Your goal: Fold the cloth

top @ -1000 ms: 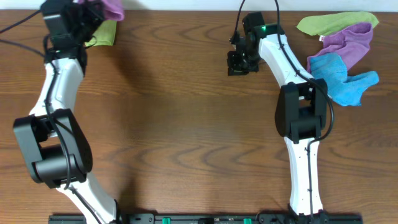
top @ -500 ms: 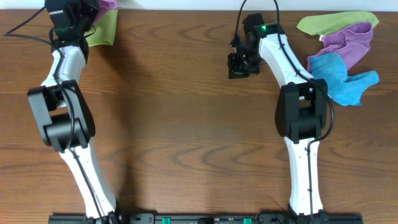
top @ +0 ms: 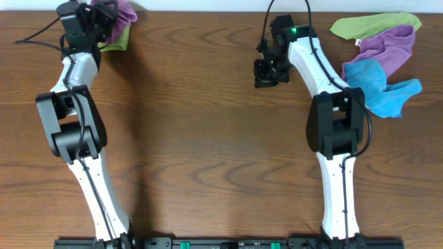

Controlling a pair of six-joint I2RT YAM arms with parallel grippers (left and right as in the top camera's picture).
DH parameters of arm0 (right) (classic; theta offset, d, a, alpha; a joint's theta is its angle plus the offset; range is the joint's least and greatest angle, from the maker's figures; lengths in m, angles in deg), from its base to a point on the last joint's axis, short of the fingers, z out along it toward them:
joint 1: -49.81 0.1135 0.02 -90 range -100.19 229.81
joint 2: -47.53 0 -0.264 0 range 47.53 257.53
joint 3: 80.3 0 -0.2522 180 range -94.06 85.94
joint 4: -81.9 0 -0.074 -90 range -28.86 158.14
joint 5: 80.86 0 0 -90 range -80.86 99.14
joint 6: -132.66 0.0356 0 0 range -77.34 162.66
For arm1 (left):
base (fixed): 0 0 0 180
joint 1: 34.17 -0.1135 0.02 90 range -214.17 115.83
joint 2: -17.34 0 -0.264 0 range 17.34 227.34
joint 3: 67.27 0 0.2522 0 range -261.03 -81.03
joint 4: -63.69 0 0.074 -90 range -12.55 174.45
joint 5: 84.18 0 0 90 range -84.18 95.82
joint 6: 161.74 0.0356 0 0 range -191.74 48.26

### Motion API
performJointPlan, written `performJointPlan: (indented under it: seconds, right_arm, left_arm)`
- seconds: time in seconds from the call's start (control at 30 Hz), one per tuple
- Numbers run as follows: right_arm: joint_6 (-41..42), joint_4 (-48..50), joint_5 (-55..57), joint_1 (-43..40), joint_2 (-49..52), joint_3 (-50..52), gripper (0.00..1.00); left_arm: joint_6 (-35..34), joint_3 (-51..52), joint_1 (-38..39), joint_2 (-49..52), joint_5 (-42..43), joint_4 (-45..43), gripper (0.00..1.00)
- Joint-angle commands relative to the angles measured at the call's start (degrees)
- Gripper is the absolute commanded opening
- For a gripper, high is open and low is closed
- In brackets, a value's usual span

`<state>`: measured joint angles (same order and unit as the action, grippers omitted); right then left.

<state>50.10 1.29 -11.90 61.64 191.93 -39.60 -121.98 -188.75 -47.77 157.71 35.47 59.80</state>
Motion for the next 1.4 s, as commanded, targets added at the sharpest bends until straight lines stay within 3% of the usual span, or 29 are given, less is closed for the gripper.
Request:
performJointPlan:
  seconds: [0.0, 0.37, 0.8, 1.17, 1.23, 1.37]
  right_arm:
    - [0.7, -0.42, -0.44, 0.24, 0.24, -1.22, 0.02]
    - [0.7, -0.46, -1.29, 0.24, 0.24, -1.22, 0.01]
    - [0.63, -1.9, -2.73, 0.15, 0.24, -3.52, 0.01]
    - [-2.4, -15.47, 11.58, -0.96, 0.24, -21.18, 0.02]
    - [-2.49, -17.92, 12.96, -1.33, 0.24, -24.0, 0.12]
    - [-5.05, -24.24, 13.62, -2.19, 0.24, -30.86, 0.54]
  left_arm:
    - [-0.72, -1.73, -1.95, 0.44, 2.91, 1.25, 0.95]
    - [3.39, -1.73, -6.73, -2.51, 6.88, 12.37, 0.95]
    - [13.7, -1.73, -10.88, -9.75, 3.34, 23.19, 0.95]
    - [36.5, -1.73, -11.56, -26.58, -2.1, 47.89, 0.95]
    - [39.23, -1.73, -11.5, -29.7, -4.31, 51.67, 0.95]
    - [44.13, -1.73, -11.5, -35.32, -7.58, 60.46, 0.95]
